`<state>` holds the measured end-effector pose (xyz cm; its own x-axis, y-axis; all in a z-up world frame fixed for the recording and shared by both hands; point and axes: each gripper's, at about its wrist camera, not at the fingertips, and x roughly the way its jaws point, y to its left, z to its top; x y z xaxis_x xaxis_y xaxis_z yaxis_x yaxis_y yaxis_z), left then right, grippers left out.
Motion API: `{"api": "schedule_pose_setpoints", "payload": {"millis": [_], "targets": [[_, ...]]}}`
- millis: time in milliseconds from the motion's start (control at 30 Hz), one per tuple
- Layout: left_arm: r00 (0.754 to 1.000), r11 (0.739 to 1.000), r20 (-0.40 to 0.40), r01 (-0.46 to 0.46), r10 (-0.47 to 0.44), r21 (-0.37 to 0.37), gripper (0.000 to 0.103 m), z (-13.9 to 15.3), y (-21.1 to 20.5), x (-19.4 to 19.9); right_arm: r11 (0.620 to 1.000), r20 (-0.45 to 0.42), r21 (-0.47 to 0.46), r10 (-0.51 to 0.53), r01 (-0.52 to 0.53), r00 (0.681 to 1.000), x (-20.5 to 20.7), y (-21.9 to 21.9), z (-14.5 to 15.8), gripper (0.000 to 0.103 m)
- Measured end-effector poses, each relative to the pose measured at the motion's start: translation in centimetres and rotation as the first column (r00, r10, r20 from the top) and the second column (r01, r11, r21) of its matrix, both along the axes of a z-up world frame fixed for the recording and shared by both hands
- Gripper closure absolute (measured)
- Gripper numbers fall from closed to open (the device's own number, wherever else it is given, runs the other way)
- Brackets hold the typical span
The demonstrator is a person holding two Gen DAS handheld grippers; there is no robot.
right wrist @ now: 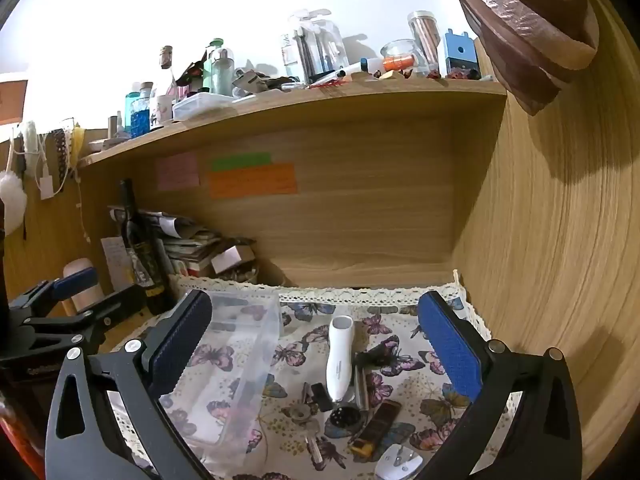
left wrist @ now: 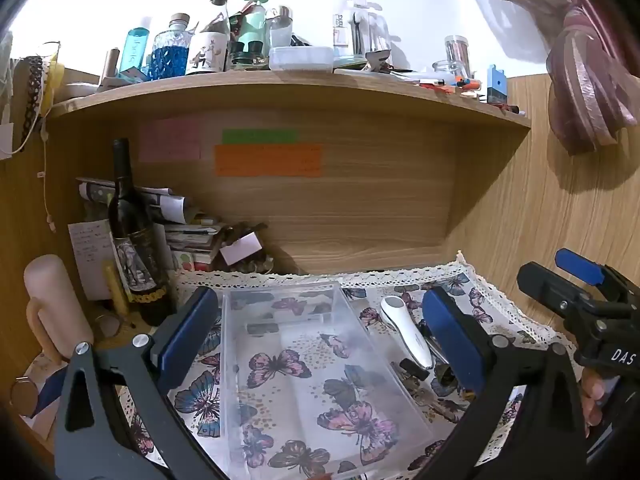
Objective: Organize rigid objects
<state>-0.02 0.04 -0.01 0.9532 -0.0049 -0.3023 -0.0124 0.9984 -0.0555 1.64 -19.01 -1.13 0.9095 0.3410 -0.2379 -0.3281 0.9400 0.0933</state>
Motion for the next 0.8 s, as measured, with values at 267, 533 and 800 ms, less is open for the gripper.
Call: {"api": "schedule_pose_setpoints", "payload": {"millis": [267, 533, 800], "targets": [[1.000, 1.000, 0.014, 0.007, -0.007, -0.001, 0.000, 0.11, 0.40, -0.13, 1.000, 0.003, -0.009, 0.002, -0.002, 1.000, 0.00, 0.16, 0.02, 0.000], [1.000, 1.000, 0.016, 0.011, -0.011, 0.014, 0.000, 0.50, -0.17, -0.60, 1.000, 0.008, -0.015, 0.003, -0.002, 1.000, 0.01, 0.36, 0.01, 0.000], [1.000, 1.000, 0.009, 0.018, -0.018, 0.011, 0.000, 0.51, -0.03, -0.32, 1.000, 0.005, -0.018, 0.004, -0.003, 1.000, 0.04, 0.31, 0.05, 0.000]]}}
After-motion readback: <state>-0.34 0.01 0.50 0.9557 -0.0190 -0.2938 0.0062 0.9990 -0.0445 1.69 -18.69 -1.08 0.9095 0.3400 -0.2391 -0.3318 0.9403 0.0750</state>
